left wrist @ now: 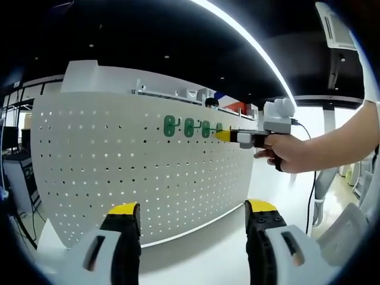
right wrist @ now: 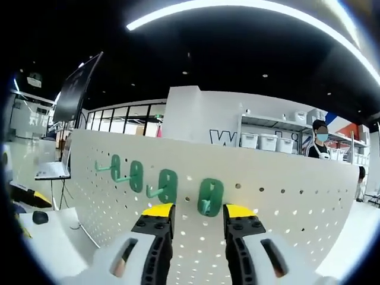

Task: Insert the hook assembly into the mounting plate slot until the hook locks in place.

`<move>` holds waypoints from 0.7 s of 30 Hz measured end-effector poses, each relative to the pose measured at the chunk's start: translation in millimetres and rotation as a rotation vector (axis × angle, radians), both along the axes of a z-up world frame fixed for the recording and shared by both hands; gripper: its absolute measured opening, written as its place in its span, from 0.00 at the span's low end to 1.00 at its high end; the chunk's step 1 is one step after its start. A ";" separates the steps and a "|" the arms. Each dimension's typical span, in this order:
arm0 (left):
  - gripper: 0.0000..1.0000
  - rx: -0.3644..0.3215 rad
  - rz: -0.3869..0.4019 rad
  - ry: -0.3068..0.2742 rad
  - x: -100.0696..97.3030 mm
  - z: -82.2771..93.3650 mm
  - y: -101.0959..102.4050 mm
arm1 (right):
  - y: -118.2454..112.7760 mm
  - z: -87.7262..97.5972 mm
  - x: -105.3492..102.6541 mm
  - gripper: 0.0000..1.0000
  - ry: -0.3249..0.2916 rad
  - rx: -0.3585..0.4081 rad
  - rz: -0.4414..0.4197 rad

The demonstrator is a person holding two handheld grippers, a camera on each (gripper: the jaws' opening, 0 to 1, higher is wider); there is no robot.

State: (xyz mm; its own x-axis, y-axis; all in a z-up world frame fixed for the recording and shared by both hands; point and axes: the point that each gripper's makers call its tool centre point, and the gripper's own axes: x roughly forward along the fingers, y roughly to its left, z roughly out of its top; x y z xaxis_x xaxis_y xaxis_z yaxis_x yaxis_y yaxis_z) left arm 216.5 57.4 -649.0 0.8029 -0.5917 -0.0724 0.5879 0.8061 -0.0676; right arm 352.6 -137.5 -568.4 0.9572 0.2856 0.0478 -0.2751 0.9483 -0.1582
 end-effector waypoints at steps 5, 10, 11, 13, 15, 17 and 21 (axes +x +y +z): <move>0.74 0.003 -0.001 0.000 0.5 0.5 0.1 | 0.3 -8.2 -3.6 0.42 0.019 -0.005 0.019; 0.74 0.006 -0.002 -0.002 1.0 0.5 -0.2 | 6.9 -4.6 -8.6 0.49 -0.003 0.012 0.054; 0.74 0.006 -0.002 -0.002 1.0 0.7 -0.5 | 7.4 -4.6 -8.5 0.49 -0.002 0.012 0.056; 0.74 0.007 -0.003 -0.003 1.0 1.2 -0.9 | 8.7 -4.7 -8.7 0.49 -0.001 0.016 0.062; 0.74 0.006 -0.005 -0.004 0.8 1.8 -1.7 | 9.0 -4.8 -9.0 0.49 -0.001 0.020 0.063; 0.74 0.009 -0.007 -0.007 0.6 2.0 -2.0 | 9.0 -4.6 -9.6 0.48 -0.003 0.025 0.066; 0.74 0.008 -0.006 -0.007 0.9 2.8 -1.7 | 7.3 -4.7 -13.8 0.48 -0.007 0.028 0.078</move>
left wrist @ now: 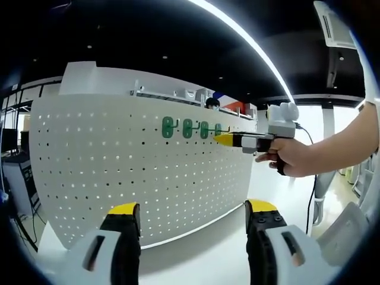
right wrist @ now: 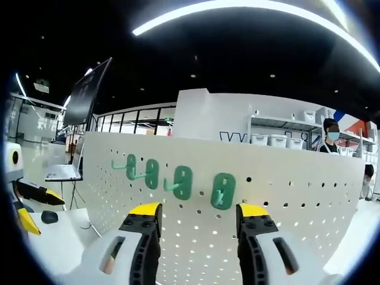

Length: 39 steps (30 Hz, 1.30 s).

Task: Insert the hook assembly into the mounting plate slot until the hook locks in place.

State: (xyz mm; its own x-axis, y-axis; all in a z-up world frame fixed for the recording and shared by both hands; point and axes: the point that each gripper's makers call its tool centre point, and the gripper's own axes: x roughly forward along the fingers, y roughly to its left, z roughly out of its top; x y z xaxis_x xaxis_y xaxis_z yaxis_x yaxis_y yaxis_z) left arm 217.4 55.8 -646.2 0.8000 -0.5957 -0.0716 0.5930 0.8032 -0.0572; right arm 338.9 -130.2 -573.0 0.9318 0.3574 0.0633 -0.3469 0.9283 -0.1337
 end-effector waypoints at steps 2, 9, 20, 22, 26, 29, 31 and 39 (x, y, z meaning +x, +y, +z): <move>0.74 -0.001 0.000 -0.001 0.3 0.6 0.1 | -1.6 0.0 -3.3 0.48 0.000 0.012 0.006; 0.74 -0.004 0.005 -0.003 1.2 1.1 0.7 | -3.0 -0.2 -21.8 0.49 -0.020 0.028 0.041; 0.75 -0.005 0.022 -0.013 2.4 3.2 6.9 | -12.0 -7.2 -49.9 0.52 -0.020 0.051 0.061; 0.75 0.005 0.021 -0.016 1.8 3.4 6.7 | -12.7 -10.3 -53.3 0.52 -0.015 0.045 0.067; 0.76 0.028 0.013 -0.024 0.0 1.9 4.5 | -15.2 -17.0 -61.5 0.52 -0.002 0.053 0.070; 0.76 0.039 0.006 -0.032 -1.1 2.2 3.0 | -16.2 -21.4 -67.5 0.52 0.004 0.052 0.077; 0.76 0.040 0.005 -0.034 -1.4 3.0 3.0 | -17.5 -23.0 -71.2 0.52 0.007 0.053 0.078; 0.76 0.047 0.006 -0.045 -5.8 5.0 4.3 | -23.3 -32.4 -86.4 0.53 0.021 0.049 0.079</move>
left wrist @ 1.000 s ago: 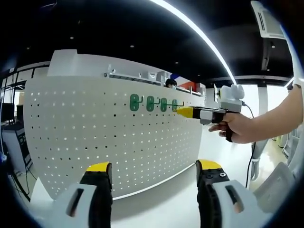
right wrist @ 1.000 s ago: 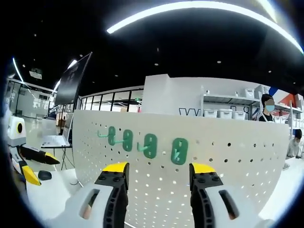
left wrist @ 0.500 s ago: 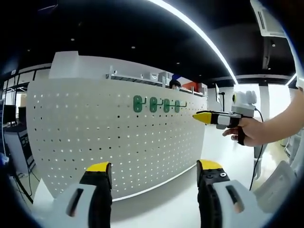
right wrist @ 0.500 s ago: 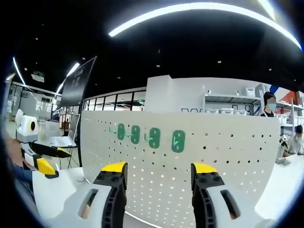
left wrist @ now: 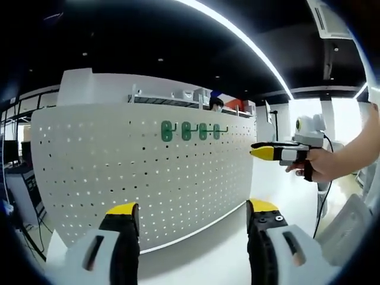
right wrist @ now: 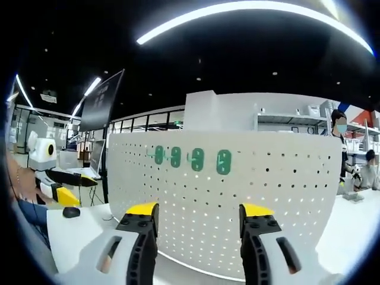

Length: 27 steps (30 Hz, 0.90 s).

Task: Insert the hook assembly into the mounting plate slot until the hook locks in place.

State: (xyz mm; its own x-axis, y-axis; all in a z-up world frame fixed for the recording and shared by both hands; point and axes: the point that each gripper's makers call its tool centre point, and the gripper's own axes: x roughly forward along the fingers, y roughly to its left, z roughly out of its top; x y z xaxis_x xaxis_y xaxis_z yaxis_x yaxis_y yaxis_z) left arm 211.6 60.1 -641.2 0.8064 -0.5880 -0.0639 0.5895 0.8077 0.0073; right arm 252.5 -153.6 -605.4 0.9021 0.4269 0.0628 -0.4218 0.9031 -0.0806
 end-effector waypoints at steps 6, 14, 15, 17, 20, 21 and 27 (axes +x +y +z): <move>0.77 -0.002 0.008 0.009 -3.0 -3.8 4.5 | -4.6 -6.3 -10.5 0.55 0.009 0.002 -0.003; 0.77 0.007 0.019 0.014 -10.5 -8.8 18.0 | -9.6 -16.8 -27.9 0.57 0.025 -0.006 0.000; 0.78 0.010 0.023 0.018 -12.0 -10.4 20.4 | -11.0 -18.7 -30.3 0.57 0.029 -0.004 -0.002; 0.79 0.015 0.027 0.019 -14.9 -11.7 22.8 | -12.5 -22.1 -35.3 0.57 0.033 -0.009 -0.004; 0.81 0.014 0.024 0.021 -19.7 -14.2 26.3 | -14.3 -25.2 -40.7 0.58 0.040 -0.005 -0.002; 0.82 0.020 0.026 0.018 -21.8 -15.0 27.8 | -15.3 -25.8 -43.4 0.58 0.042 0.004 -0.002; 0.85 0.032 0.040 0.007 -29.9 -16.8 36.6 | -19.2 -31.9 -54.8 0.59 0.049 0.017 -0.003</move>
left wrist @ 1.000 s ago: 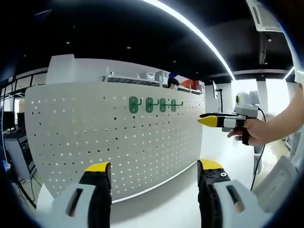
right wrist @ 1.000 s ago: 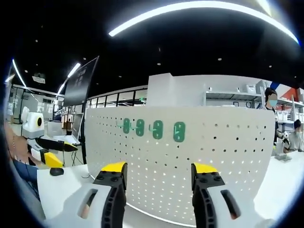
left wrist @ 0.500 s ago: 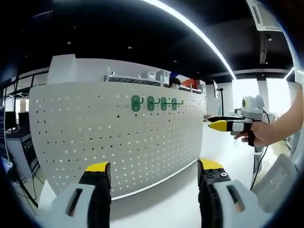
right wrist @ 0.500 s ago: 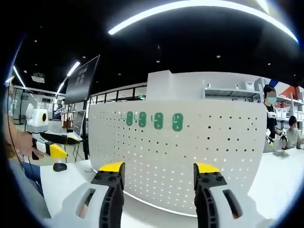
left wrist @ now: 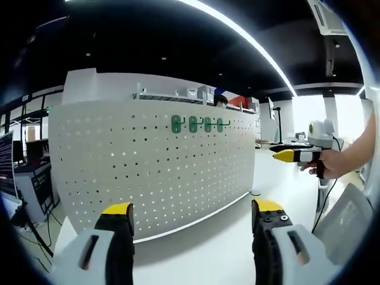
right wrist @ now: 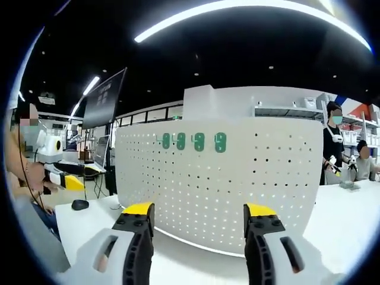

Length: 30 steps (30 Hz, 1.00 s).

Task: Insert the hook assembly into the mounting plate slot until the hook locks in place.

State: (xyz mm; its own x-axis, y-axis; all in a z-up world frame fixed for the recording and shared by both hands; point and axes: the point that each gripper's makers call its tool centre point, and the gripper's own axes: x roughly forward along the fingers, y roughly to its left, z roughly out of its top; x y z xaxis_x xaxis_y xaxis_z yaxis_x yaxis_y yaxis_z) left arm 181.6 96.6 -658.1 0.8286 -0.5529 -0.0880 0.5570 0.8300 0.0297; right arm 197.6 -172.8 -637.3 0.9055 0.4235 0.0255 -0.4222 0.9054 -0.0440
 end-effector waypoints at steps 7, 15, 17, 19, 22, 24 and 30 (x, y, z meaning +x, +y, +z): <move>0.89 0.010 0.006 0.001 -6.6 -5.2 6.3 | 0.0 -8.7 -13.1 0.61 0.016 0.004 0.005; 0.93 0.000 0.015 -0.006 -13.8 -7.8 12.4 | -5.5 -12.6 -23.0 0.62 0.024 0.002 0.009; 0.94 0.003 0.017 -0.004 -15.0 -9.1 13.2 | -7.6 -14.0 -25.2 0.63 0.024 -0.002 0.010; 0.95 0.003 0.023 -0.010 -16.7 -9.5 16.1 | -8.9 -15.3 -28.3 0.63 0.025 -0.017 0.012; 0.96 -0.013 0.030 -0.012 -18.3 -10.8 20.1 | -13.5 -17.9 -32.9 0.64 0.032 -0.008 0.003; 0.97 -0.007 0.042 -0.003 -19.0 -14.3 23.0 | -14.2 -20.2 -35.6 0.64 0.036 -0.009 0.000; 0.97 -0.015 0.054 0.009 -22.1 -21.8 26.9 | -14.5 -29.4 -43.5 0.64 0.056 -0.009 -0.005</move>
